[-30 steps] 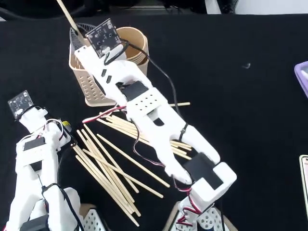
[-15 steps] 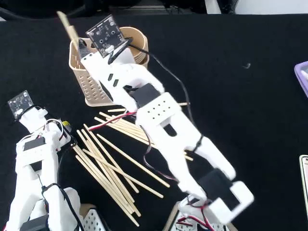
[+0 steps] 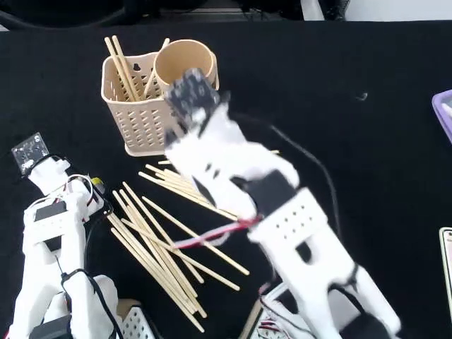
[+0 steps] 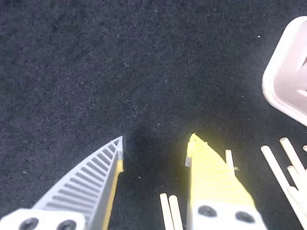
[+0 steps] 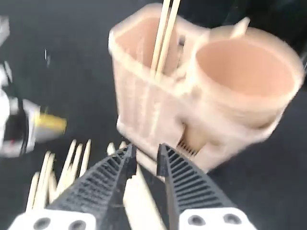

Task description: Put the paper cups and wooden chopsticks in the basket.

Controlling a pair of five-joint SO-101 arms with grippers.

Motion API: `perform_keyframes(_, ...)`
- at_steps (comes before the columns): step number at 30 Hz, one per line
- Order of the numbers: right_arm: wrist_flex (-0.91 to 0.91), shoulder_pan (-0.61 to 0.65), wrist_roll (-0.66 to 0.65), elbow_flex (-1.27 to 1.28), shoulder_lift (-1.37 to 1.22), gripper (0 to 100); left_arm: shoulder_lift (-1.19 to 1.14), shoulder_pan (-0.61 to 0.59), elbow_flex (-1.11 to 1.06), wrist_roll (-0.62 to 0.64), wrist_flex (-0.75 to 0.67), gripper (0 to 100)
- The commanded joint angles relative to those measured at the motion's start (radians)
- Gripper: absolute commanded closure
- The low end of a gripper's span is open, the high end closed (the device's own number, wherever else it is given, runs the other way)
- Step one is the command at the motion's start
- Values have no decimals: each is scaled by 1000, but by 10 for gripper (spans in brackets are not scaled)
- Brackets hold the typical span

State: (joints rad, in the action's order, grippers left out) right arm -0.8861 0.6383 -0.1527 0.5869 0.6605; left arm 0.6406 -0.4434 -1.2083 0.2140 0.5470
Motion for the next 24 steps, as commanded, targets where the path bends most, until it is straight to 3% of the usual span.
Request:
perform_keyframes(1,11,72,8,242,134,883,17,4,27,-11,-3,780)
perform_keyframes(7,92,229,9,533,246,813,12,-38,38,-6,-3,780)
perform_keyframes(15,269,419,120,662,211,812,6,-297,151,5,38,780)
perform_keyframes(20,328,494,245,667,110,811,-38,-315,214,63,92,780)
perform_keyframes(24,382,552,264,667,18,811,-180,-318,275,91,87,780)
